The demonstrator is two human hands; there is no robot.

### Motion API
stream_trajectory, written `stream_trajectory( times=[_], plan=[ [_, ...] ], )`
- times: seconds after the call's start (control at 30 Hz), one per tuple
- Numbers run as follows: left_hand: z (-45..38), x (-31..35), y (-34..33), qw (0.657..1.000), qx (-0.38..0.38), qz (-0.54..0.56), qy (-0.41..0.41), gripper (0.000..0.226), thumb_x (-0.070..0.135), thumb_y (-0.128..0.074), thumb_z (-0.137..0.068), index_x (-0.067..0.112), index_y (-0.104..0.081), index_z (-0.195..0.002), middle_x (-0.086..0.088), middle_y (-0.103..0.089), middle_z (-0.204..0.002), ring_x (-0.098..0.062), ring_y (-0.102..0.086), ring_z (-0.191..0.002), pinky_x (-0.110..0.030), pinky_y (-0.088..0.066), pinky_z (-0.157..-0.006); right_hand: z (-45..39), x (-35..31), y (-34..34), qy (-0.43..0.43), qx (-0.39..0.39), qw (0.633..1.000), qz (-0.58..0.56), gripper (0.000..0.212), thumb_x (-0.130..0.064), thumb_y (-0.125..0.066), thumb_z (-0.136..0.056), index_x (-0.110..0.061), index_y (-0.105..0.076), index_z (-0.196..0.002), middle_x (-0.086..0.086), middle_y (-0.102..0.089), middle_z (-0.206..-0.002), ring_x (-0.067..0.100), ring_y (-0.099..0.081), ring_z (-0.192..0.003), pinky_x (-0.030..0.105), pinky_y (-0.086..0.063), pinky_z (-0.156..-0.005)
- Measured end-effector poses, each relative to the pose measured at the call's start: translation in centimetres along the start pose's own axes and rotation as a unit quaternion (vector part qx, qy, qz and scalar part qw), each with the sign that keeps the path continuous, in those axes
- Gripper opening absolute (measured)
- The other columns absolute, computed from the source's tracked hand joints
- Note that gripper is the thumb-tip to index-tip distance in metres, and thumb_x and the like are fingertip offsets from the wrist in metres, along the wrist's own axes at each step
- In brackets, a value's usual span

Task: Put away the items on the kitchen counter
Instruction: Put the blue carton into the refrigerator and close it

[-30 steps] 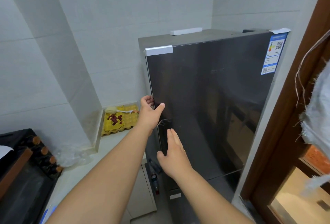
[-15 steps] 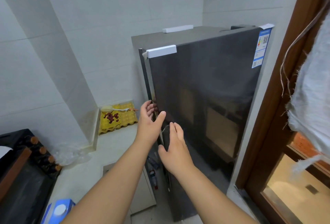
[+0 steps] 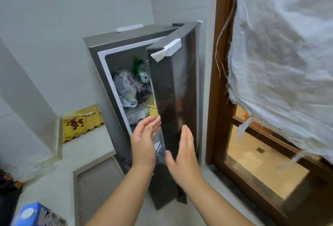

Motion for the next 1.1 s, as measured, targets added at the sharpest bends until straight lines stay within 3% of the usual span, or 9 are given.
stream_trajectory(
  times=[0.13,0.37,0.43,0.5,0.6,0.73,0.93,1.0,1.1],
  plan=[
    [5.2,-0.5,-6.6,0.998,-0.059,-0.014,-0.014,0.034,0.005,-0.043,-0.103,0.021,-0.061,-0.127,0.012,-0.071,-0.122,-0.004,-0.063,-0.121,-0.025,-0.048,-0.107,0.6,3.6,5.9,-0.006,0.050,0.999,-0.021,0.083,-0.037,-0.059,-0.098,-0.036,-0.003,-0.159,-0.013,-0.009,-0.167,0.005,-0.016,-0.152,0.024,-0.020,-0.118],
    [11.4,-3.0,-18.8,0.990,-0.138,-0.031,-0.003,0.061,-0.006,-0.043,-0.099,0.028,-0.041,-0.150,0.015,-0.047,-0.152,0.005,-0.042,-0.139,-0.019,-0.034,-0.115,-0.4,10.0,16.6,-0.012,0.100,0.993,-0.057,0.066,-0.044,-0.053,-0.098,-0.037,-0.022,-0.155,-0.013,-0.031,-0.158,0.005,-0.034,-0.144,0.036,-0.038,-0.117],
    [12.8,-4.0,-22.7,0.981,-0.181,-0.069,-0.002,0.072,-0.003,-0.048,-0.098,0.037,-0.030,-0.155,0.024,-0.034,-0.157,0.010,-0.031,-0.142,-0.014,-0.030,-0.114,-1.3,12.4,18.9,-0.045,0.094,0.990,-0.095,0.070,-0.060,-0.053,-0.092,-0.047,-0.022,-0.153,-0.017,-0.037,-0.155,0.004,-0.037,-0.143,0.043,-0.041,-0.115],
    [13.9,-5.0,-26.8,0.968,-0.226,-0.108,-0.005,0.083,0.004,-0.054,-0.096,0.047,-0.017,-0.156,0.034,-0.020,-0.156,0.009,-0.019,-0.147,-0.022,-0.022,-0.119,-2.5,15.1,21.1,-0.074,0.084,0.980,-0.165,0.079,-0.079,-0.048,-0.081,-0.054,-0.021,-0.151,-0.017,-0.038,-0.156,0.008,-0.038,-0.145,0.050,-0.040,-0.114],
    [14.5,-6.4,-32.1,0.954,-0.274,-0.122,0.006,0.087,0.019,-0.059,-0.095,0.057,-0.004,-0.151,0.044,-0.011,-0.150,0.004,-0.009,-0.151,-0.035,-0.014,-0.125,-4.0,17.0,24.6,-0.051,0.076,0.972,-0.216,0.068,-0.065,-0.048,-0.086,-0.046,-0.033,-0.150,-0.014,-0.049,-0.149,0.006,-0.046,-0.139,0.048,-0.042,-0.113],
    [14.1,-7.4,-37.3,0.951,-0.287,-0.114,0.030,0.084,0.027,-0.057,-0.088,0.069,-0.007,-0.141,0.030,-0.010,-0.160,-0.001,-0.009,-0.152,-0.045,-0.015,-0.127,-5.9,18.8,28.5,-0.046,0.044,0.957,-0.283,0.044,-0.052,-0.045,-0.088,-0.061,-0.044,-0.131,-0.046,-0.053,-0.125,-0.019,-0.049,-0.122,0.023,-0.040,-0.106],
    [13.3,-7.9,-43.6,0.945,-0.303,-0.092,0.076,0.088,0.029,-0.055,-0.084,0.042,-0.008,-0.157,0.025,-0.020,-0.149,0.001,-0.019,-0.146,-0.033,-0.019,-0.124,-9.1,21.4,32.1,-0.068,0.001,0.899,-0.433,0.035,-0.027,-0.029,-0.111,-0.041,-0.059,-0.124,-0.022,-0.071,-0.119,-0.007,-0.064,-0.111,0.013,-0.054,-0.083],
    [12.9,-8.2,-45.1,0.942,-0.312,-0.098,0.075,0.088,0.028,-0.055,-0.084,0.040,-0.009,-0.158,0.026,-0.022,-0.147,0.005,-0.022,-0.142,-0.030,-0.019,-0.124,-10.0,22.3,33.2,-0.066,0.025,0.912,-0.403,0.038,-0.031,-0.027,-0.111,-0.036,-0.061,-0.127,-0.013,-0.069,-0.127,-0.001,-0.061,-0.120,0.020,-0.051,-0.096],
    [12.4,-8.9,-46.4,0.938,-0.319,-0.105,0.084,0.091,0.023,-0.056,-0.082,0.040,-0.009,-0.158,0.027,-0.024,-0.143,0.007,-0.022,-0.139,-0.029,-0.019,-0.122,-10.6,22.9,33.0,-0.098,-0.023,0.880,-0.464,0.034,-0.026,-0.028,-0.111,-0.036,-0.048,-0.137,-0.007,-0.049,-0.150,0.013,-0.041,-0.144,0.030,-0.037,-0.113]
  ],
)
Point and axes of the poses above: each hand's wrist, its own z-axis away from the middle knuckle, its own y-axis out of the back of the hand, x = y × z, the point moved 9 cm from there along -z, towards the middle knuckle
